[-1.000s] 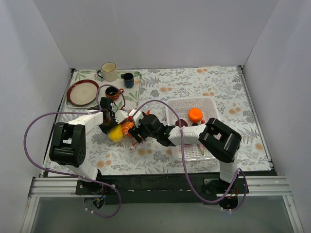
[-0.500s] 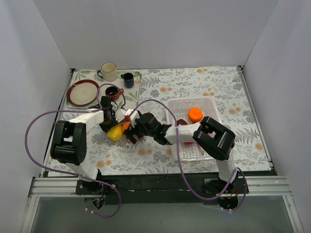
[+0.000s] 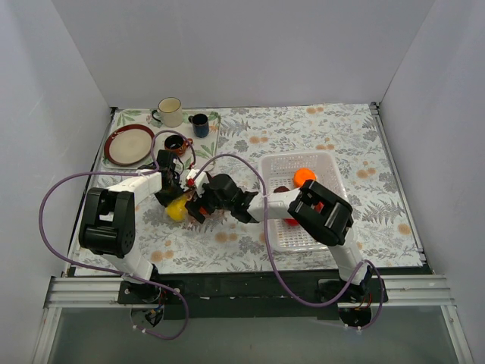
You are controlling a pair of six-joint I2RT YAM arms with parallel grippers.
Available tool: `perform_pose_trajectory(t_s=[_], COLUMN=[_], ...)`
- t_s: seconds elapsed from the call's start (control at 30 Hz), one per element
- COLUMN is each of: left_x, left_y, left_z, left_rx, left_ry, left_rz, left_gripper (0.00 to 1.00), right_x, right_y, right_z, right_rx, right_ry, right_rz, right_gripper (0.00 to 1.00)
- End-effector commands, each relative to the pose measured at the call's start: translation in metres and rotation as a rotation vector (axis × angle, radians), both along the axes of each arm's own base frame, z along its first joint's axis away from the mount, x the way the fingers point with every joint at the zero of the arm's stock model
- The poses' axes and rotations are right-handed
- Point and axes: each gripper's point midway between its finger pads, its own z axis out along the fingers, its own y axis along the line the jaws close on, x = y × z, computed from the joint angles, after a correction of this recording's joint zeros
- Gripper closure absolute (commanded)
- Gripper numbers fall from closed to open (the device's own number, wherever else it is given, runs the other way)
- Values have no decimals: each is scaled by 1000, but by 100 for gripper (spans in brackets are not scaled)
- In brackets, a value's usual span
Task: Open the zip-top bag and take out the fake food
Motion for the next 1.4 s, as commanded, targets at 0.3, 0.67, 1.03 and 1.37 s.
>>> perform_pose_trajectory(t_s=[0.3, 0.67, 1.03, 1.37], left_x=[-49, -51, -52, -46], left_y=[-16, -16, -18, -20], left_z=[-42, -48, -45, -39], left_rx=[-98, -101, -111, -119], left_ry=[199, 217, 223, 210], left_rz=[4, 20, 26, 35], left_gripper=[100, 100, 100, 100], right_x=[-20, -11, 61, 60], right_y=[-39, -151, -317, -281], right_z=[41, 114, 88, 132], right_rx=[61, -32, -206, -150], right_ry=[-46, -122, 56, -119], right_rz=[-1, -337, -993, -817], right_gripper=[56, 73, 12, 2])
